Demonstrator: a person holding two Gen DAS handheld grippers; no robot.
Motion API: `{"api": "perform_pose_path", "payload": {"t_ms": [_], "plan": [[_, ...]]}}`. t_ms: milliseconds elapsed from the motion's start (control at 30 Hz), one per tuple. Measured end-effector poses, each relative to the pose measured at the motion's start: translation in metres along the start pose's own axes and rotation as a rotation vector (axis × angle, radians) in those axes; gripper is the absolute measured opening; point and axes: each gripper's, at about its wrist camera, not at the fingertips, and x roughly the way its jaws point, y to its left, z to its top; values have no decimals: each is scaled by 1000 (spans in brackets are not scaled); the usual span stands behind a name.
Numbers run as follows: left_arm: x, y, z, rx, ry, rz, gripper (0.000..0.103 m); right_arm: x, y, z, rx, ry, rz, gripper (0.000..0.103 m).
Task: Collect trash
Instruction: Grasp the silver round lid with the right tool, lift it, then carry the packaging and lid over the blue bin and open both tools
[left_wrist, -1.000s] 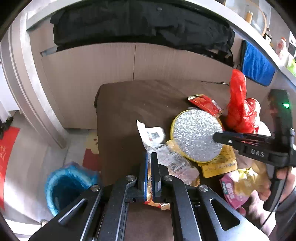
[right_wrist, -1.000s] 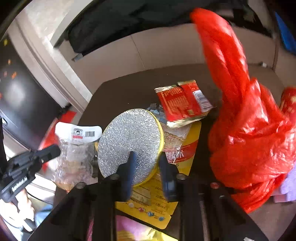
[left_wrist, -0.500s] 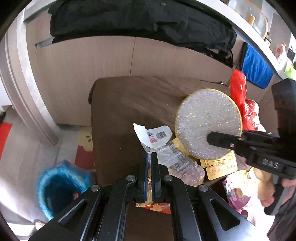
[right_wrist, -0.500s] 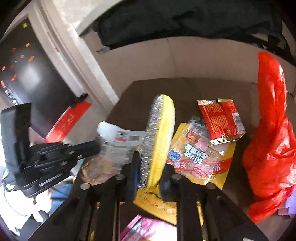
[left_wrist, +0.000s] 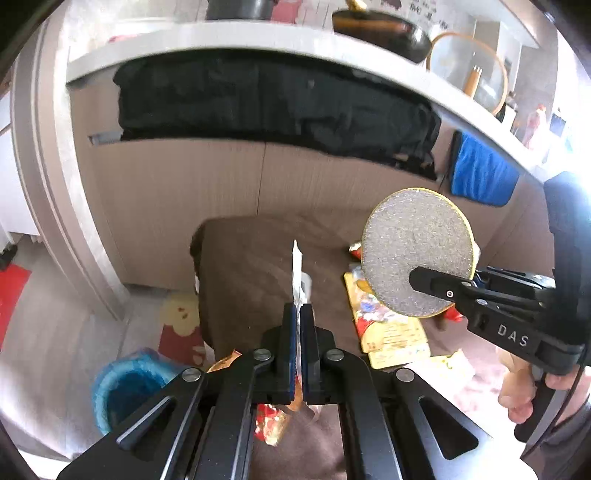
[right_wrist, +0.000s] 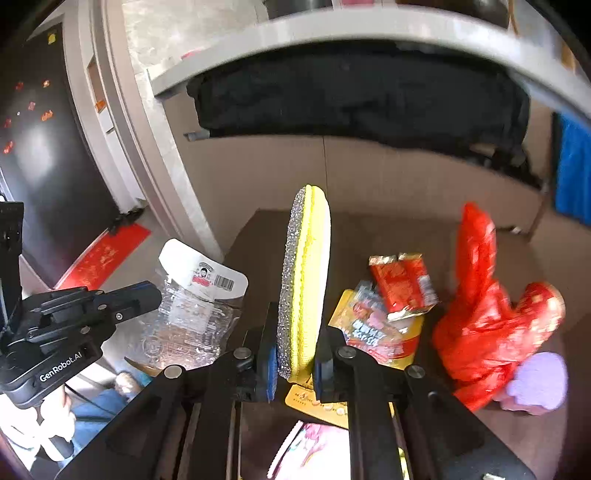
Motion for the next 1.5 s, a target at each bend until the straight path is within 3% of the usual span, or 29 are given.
{"api": "perform_pose_path", "payload": {"t_ms": [367,567,900,1200,1500], "plan": [[-49,-4,8,-15,-70,-22,1,-45,16,2,-29,-53,-31,13],[-87,23,-1,-17,-106,72,1,-43,48,-2,-58,-58,24,13],[-158,132,-52,-117,-110,263,1,-12,172,-14,-147,-17,159,13],[-149,214,-107,-202,-31,307,2,51,253,-40,-145,107,205,13],[-86,284,-146,-286,90,274,2,136,283,-59,-112,250,147,13]]}}
